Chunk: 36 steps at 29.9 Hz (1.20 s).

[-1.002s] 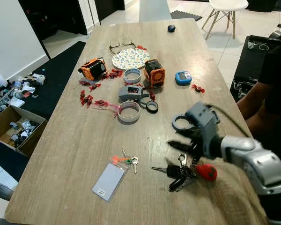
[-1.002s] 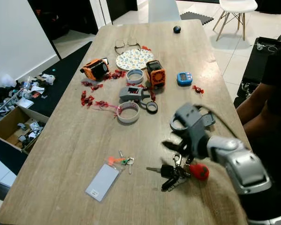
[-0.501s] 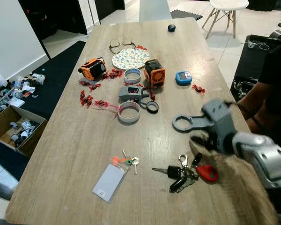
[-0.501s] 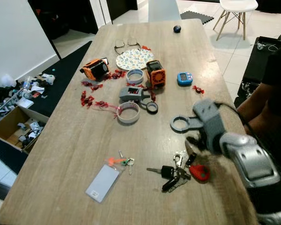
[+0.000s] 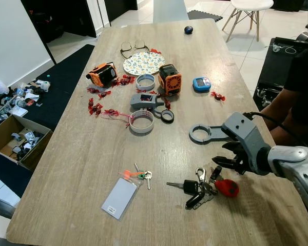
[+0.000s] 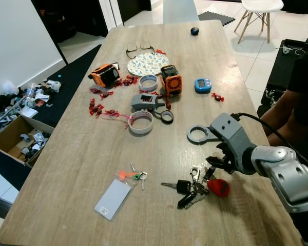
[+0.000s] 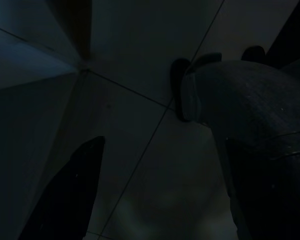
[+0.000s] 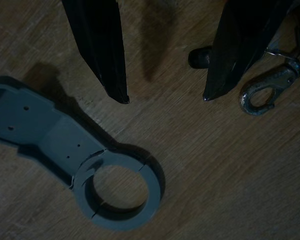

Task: Hang keys on a hook

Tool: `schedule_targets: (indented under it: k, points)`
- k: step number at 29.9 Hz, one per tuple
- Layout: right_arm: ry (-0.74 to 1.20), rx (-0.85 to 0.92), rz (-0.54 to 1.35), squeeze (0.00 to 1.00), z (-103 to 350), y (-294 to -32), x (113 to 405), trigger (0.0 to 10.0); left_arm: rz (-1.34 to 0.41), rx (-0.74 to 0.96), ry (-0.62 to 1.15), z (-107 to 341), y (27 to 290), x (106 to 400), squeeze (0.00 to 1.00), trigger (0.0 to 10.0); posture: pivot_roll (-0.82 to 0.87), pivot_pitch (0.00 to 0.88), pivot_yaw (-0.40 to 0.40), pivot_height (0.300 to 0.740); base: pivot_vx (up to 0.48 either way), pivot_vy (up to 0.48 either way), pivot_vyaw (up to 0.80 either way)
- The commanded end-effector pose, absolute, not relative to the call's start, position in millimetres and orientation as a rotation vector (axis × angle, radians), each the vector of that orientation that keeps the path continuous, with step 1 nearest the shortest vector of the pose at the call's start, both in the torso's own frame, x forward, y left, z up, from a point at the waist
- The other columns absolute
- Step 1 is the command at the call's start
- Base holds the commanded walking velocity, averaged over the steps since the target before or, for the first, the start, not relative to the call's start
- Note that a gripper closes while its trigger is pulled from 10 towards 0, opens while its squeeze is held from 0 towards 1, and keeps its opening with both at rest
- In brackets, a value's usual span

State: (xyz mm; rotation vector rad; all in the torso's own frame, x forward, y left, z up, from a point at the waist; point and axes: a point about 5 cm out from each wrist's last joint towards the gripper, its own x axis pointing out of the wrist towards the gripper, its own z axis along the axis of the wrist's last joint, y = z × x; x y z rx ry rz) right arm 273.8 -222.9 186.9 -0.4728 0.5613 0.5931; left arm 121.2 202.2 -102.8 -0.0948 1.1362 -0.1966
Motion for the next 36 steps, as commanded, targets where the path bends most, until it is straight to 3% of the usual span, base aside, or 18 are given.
schedule_targets:
  k: [1,18,36]
  points:
    - [0.491,-0.454,0.62,0.0,199,-216,274,10.0,-0.204,-0.085,1.161,-105,204,114,0.0,10.0,-0.14,0.125,0.124,0.74,0.0,0.0,0.0]
    - [0.554,-0.26,0.81,0.0,167,-169,268,10.0,-0.216,-0.079,1.162,-105,202,114,0.0,10.0,-0.14,0.113,0.116,0.74,0.0,0.0,0.0]
    - [0.68,-0.214,0.678,0.0,149,-179,271,10.0,-0.218,-0.085,1.163,-105,202,114,0.0,10.0,-0.14,0.118,0.112,0.74,0.0,0.0,0.0]
